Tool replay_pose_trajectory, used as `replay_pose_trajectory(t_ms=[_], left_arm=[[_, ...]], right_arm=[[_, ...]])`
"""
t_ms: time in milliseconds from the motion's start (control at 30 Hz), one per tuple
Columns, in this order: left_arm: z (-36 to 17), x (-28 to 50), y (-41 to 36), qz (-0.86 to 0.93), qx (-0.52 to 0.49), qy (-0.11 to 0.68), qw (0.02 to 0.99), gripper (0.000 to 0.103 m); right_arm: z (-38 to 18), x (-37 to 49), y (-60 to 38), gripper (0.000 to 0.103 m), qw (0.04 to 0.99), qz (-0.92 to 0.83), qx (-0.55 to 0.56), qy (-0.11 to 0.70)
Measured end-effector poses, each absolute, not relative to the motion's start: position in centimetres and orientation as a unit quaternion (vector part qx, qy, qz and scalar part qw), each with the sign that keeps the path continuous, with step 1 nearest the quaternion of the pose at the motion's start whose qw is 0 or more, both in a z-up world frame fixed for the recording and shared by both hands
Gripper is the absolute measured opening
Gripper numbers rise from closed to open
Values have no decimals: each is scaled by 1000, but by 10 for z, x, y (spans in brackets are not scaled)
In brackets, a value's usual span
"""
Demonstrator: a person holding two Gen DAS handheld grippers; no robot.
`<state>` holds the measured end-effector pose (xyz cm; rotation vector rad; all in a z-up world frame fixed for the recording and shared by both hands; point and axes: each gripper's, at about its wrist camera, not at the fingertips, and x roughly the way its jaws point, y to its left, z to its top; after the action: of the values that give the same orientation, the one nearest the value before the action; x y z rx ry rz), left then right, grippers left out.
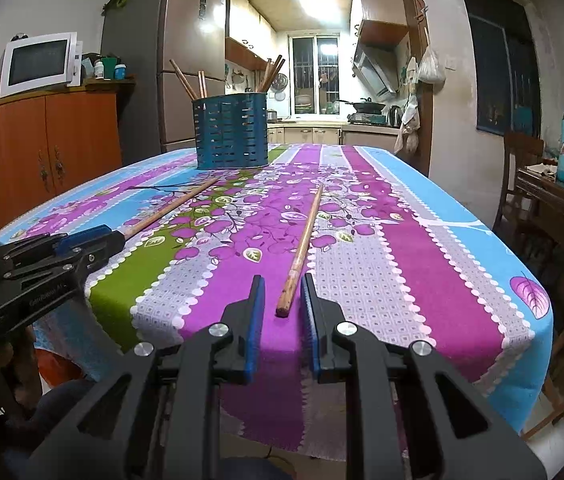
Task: Organize utensils
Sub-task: 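Close the left tool on a chopstick while the right tool grasps another chopstick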
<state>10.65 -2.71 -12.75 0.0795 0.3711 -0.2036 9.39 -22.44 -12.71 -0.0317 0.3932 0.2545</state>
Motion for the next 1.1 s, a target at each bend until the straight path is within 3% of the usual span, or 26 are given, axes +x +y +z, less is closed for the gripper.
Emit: replay_pose_trajectory(t_ms=[600,733,767,1100], left_arm=[[-132,95,-31,-96,51,162,981,24],[-131,93,-33,-100,57,162,980,12],[-132,92,-33,-100,57,161,980,11],[-126,86,-31,-103,56,155,981,8]], right_arm=[[-132,92,-217,17,979,106,-30,173],[-132,93,-218,13,978,113,-22,172],[-132,93,-216,9,978,114,-21,171],[-123,88,-222,5,980,114,-3,162]])
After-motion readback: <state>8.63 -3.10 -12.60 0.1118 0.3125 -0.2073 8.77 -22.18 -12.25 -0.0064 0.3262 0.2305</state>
